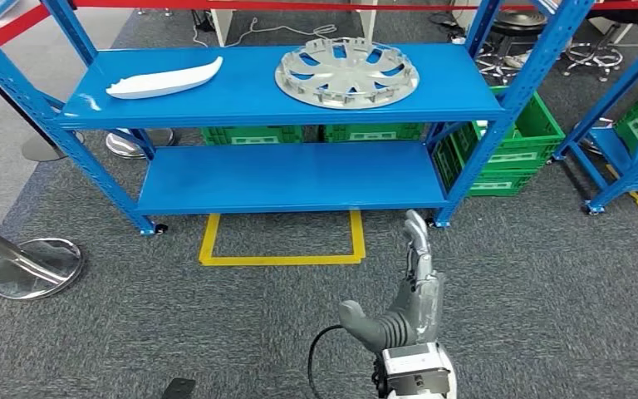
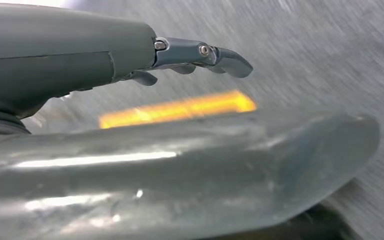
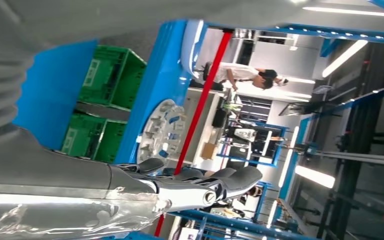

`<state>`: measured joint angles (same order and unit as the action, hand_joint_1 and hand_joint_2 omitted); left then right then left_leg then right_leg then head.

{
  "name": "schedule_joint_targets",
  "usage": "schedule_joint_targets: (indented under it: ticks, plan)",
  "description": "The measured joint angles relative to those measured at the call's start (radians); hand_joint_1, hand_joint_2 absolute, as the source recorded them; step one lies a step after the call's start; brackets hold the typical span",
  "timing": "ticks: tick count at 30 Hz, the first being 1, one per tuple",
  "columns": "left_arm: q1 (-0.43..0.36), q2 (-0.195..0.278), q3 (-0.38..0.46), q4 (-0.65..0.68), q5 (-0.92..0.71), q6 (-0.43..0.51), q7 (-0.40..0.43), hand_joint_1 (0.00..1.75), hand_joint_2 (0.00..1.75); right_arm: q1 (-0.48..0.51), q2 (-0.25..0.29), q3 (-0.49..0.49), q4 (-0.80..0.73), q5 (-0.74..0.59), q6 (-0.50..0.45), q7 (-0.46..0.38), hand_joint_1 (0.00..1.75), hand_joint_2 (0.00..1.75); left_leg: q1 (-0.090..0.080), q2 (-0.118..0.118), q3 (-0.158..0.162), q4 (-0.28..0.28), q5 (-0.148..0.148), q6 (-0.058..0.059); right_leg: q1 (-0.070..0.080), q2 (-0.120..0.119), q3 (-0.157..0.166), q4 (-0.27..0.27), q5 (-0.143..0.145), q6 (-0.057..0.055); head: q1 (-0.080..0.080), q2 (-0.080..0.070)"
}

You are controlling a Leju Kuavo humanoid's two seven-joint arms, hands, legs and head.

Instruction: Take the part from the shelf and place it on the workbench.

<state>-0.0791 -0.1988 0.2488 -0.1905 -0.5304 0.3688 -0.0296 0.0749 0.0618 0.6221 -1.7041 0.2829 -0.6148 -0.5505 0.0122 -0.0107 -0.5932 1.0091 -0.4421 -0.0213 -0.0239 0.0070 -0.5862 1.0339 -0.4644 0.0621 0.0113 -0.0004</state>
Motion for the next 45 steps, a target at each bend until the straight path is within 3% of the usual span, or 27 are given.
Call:
schedule_joint_targets:
  ticks: [2, 4, 5, 6, 7, 8, 10, 11, 12, 16, 18, 20, 21, 22, 23, 25, 27, 28, 31, 33, 38, 40, 41, 42, 43, 45]
  plan:
    - [0.0, -0.003, 0.041, -0.003, 0.069, -0.105, -0.104, 0.0, 0.0, 0.0, -0.002, 0.0, 0.001, 0.014, 0.007, 0.003, 0.0, 0.0, 0.0, 0.0, 0.003, -0.003, 0.001, 0.013, 0.001, -0.001, -0.026, 0.058, -0.037, 0.005, 0.004, 0.0]
    - [-0.003, -0.007, 0.078, -0.004, 0.102, -0.163, -0.16, 0.0, 0.0, 0.003, -0.006, 0.001, 0.001, 0.025, 0.012, 0.004, 0.0, 0.0, -0.004, 0.0, 0.005, -0.003, -0.001, 0.022, 0.005, -0.001, -0.088, 0.188, -0.102, 0.003, 0.008, 0.0]
    - [-0.003, -0.008, 0.092, -0.005, 0.109, -0.177, -0.172, 0.0, 0.0, 0.005, -0.008, 0.001, 0.001, 0.031, 0.014, 0.004, 0.0, 0.0, -0.007, 0.0, 0.007, -0.003, -0.003, 0.024, 0.007, -0.001, -0.118, 0.246, -0.122, 0.001, 0.009, 0.0]
    - [-0.002, -0.009, 0.103, -0.005, 0.115, -0.191, -0.182, 0.0, 0.0, 0.007, -0.01, 0.001, 0.001, 0.038, 0.014, 0.003, 0.0, 0.0, -0.01, 0.0, 0.009, -0.003, -0.004, 0.027, 0.01, -0.001, -0.134, 0.276, -0.124, -0.002, 0.009, 0.0]
    - [-0.001, -0.009, 0.114, -0.005, 0.122, -0.209, -0.197, 0.0, 0.0, 0.009, -0.011, 0.001, 0.001, 0.046, 0.013, 0.001, 0.0, 0.0, -0.012, -0.001, 0.012, -0.002, -0.006, 0.029, 0.012, -0.001, -0.132, 0.268, -0.107, -0.006, 0.009, 0.0]
    - [-0.001, -0.009, 0.125, -0.006, 0.131, -0.229, -0.219, 0.0, 0.0, 0.011, -0.013, 0.001, 0.001, 0.056, 0.011, -0.002, 0.0, 0.0, -0.014, -0.002, 0.016, -0.002, -0.008, 0.03, 0.015, 0.0, -0.112, 0.222, -0.074, -0.012, 0.009, 0.0]
    - [0.0, -0.011, 0.143, -0.007, 0.143, -0.264, -0.275, 0.0, 0.0, 0.013, -0.013, 0.0, 0.0, 0.068, 0.007, -0.007, 0.0, 0.0, -0.018, -0.006, 0.022, -0.001, -0.013, 0.027, 0.022, 0.0, -0.049, 0.091, -0.009, -0.025, 0.009, 0.0]
    - [-0.001, -0.012, 0.151, -0.008, 0.146, -0.277, -0.303, 0.0, 0.0, 0.015, -0.014, -0.001, -0.001, 0.073, 0.004, -0.008, 0.0, 0.0, -0.02, -0.007, 0.023, 0.0, -0.015, 0.024, 0.024, 0.001, -0.026, 0.044, 0.006, -0.029, 0.008, 0.0]
    - [0.0, -0.012, 0.157, -0.008, 0.149, -0.289, -0.327, 0.0, 0.0, 0.018, -0.014, -0.002, -0.002, 0.077, 0.002, -0.008, 0.0, 0.0, -0.021, -0.008, 0.023, 0.001, -0.016, 0.02, 0.026, 0.002, -0.013, 0.018, 0.01, -0.032, 0.008, 0.0]
    - [0.001, -0.014, 0.176, -0.011, 0.158, -0.331, -0.444, 0.0, 0.0, 0.027, -0.017, -0.004, -0.003, 0.095, -0.006, -0.007, 0.0, 0.0, -0.019, -0.006, 0.018, 0.01, -0.027, -0.001, 0.024, 0.004, -0.005, 0.0, 0.013, -0.044, 0.005, 0.0]
    - [0.0, -0.016, 0.182, -0.013, 0.155, -0.328, -0.526, 0.0, 0.0, 0.03, -0.019, -0.004, -0.003, 0.101, -0.014, -0.006, 0.0, 0.0, -0.016, -0.004, -0.017, 0.084, -0.071, -0.013, 0.018, 0.001, -0.001, -0.006, 0.015, -0.05, 0.001, 0.0]
    - [-0.001, -0.017, 0.186, -0.013, 0.155, -0.326, -0.57, 0.0, 0.0, 0.034, -0.023, -0.004, -0.003, 0.103, -0.023, -0.006, 0.0, 0.0, -0.011, -0.003, -0.08, 0.206, -0.123, -0.023, 0.016, -0.002, -0.001, -0.007, 0.014, -0.053, -0.001, 0.0]
    - [0.0, -0.017, 0.188, -0.013, 0.157, -0.331, -0.58, 0.0, 0.0, 0.036, -0.025, -0.004, -0.003, 0.104, -0.026, -0.006, 0.0, 0.0, -0.008, -0.002, -0.101, 0.245, -0.13, -0.027, 0.015, -0.002, 0.0, -0.007, 0.014, -0.053, -0.001, 0.0]
    - [0.0, -0.017, 0.189, -0.013, 0.158, -0.339, -0.584, 0.0, 0.0, 0.038, -0.027, -0.004, -0.003, 0.105, -0.028, -0.005, 0.0, 0.0, -0.006, -0.002, -0.108, 0.254, -0.12, -0.029, 0.014, -0.002, 0.0, -0.006, 0.013, -0.053, -0.001, 0.0]
    - [0.001, -0.017, 0.19, -0.013, 0.158, -0.348, -0.585, 0.0, 0.0, 0.038, -0.029, -0.003, -0.003, 0.106, -0.028, -0.005, 0.0, 0.0, -0.003, -0.002, -0.096, 0.226, -0.093, -0.032, 0.012, -0.001, 0.0, -0.006, 0.013, -0.052, -0.001, 0.0]
    - [0.0, -0.017, 0.191, -0.013, 0.158, -0.372, -0.575, 0.0, 0.0, 0.038, -0.029, -0.003, -0.003, 0.108, -0.027, -0.005, 0.0, 0.0, 0.002, 0.002, -0.037, 0.105, -0.027, -0.038, 0.011, 0.001, 0.003, -0.005, 0.011, -0.044, -0.002, 0.0]
    - [-0.001, -0.017, 0.191, -0.013, 0.157, -0.404, -0.555, 0.0, 0.0, 0.037, -0.03, -0.002, -0.003, 0.108, -0.023, -0.004, 0.0, 0.0, 0.005, 0.002, 0.007, 0.014, -0.003, -0.032, 0.015, 0.002, 0.001, -0.002, 0.009, -0.031, -0.005, 0.0]
    - [0.0, -0.017, 0.191, -0.013, 0.156, -0.418, -0.546, 0.0, 0.0, 0.037, -0.031, -0.002, -0.003, 0.108, -0.021, -0.003, 0.0, 0.0, 0.003, 0.002, 0.012, -0.001, -0.005, -0.025, 0.017, 0.002, 0.0, -0.003, 0.01, -0.025, -0.005, 0.0]
    - [0.007, -0.015, 0.194, -0.013, 0.16, -0.459, -0.528, 0.0, 0.0, 0.035, -0.032, -0.002, -0.003, 0.108, -0.013, -0.002, 0.0, 0.0, 0.001, -0.001, 0.012, -0.006, -0.008, 0.003, 0.013, 0.001, -0.005, 0.002, 0.004, -0.009, 0.0, 0.0]
    - [0.008, -0.014, 0.197, -0.013, 0.163, -0.48, -0.518, 0.0, 0.0, 0.034, -0.032, -0.002, -0.003, 0.108, -0.008, -0.004, 0.0, 0.0, 0.002, -0.002, 0.015, -0.008, -0.014, 0.015, 0.011, -0.001, -0.016, 0.022, -0.01, -0.004, 0.003, 0.0]
    - [0.008, -0.014, 0.198, -0.013, 0.163, -0.484, -0.515, 0.0, 0.0, 0.033, -0.032, -0.002, -0.003, 0.108, -0.006, -0.004, 0.0, 0.0, 0.001, -0.003, 0.015, -0.008, -0.017, 0.018, 0.011, -0.001, -0.022, 0.035, -0.016, -0.004, 0.005, 0.0]
    - [0.01, -0.013, 0.202, -0.013, 0.163, -0.491, -0.502, 0.0, 0.0, 0.033, -0.032, -0.002, -0.003, 0.107, 0.001, -0.006, 0.0, 0.0, -0.002, -0.003, 0.019, -0.008, -0.023, 0.025, 0.012, -0.001, -0.067, 0.12, -0.047, -0.005, 0.008, 0.0]
    - [0.014, -0.012, 0.206, -0.013, 0.162, -0.491, -0.488, 0.0, 0.0, 0.034, -0.032, -0.002, -0.003, 0.107, 0.008, -0.008, 0.0, 0.0, -0.005, -0.001, 0.024, -0.008, -0.024, 0.029, 0.013, -0.001, -0.106, 0.191, -0.069, -0.005, 0.01, 0.0]
    - [0.018, -0.011, 0.21, -0.013, 0.159, -0.484, -0.47, 0.0, 0.0, 0.034, -0.032, -0.002, -0.003, 0.108, 0.019, -0.009, 0.0, 0.0, -0.007, -0.002, 0.036, -0.007, -0.03, 0.029, 0.013, 0.0, -0.113, 0.189, -0.051, -0.009, 0.011, 0.0]
    - [0.02, -0.011, 0.213, -0.013, 0.157, -0.474, -0.457, 0.0, 0.0, 0.034, -0.032, -0.003, -0.003, 0.11, 0.026, -0.01, 0.0, 0.0, -0.011, -0.004, 0.045, -0.005, -0.035, 0.024, 0.015, 0.0, -0.098, 0.146, -0.024, -0.013, 0.012, 0.0]
    - [0.022, -0.01, 0.217, -0.013, 0.151, -0.457, -0.439, 0.0, 0.0, 0.033, -0.032, -0.003, -0.003, 0.113, 0.037, -0.011, 0.0, 0.0, -0.013, -0.009, 0.059, -0.005, -0.045, 0.011, 0.019, 0.003, -0.047, 0.019, 0.043, -0.023, 0.01, 0.0]
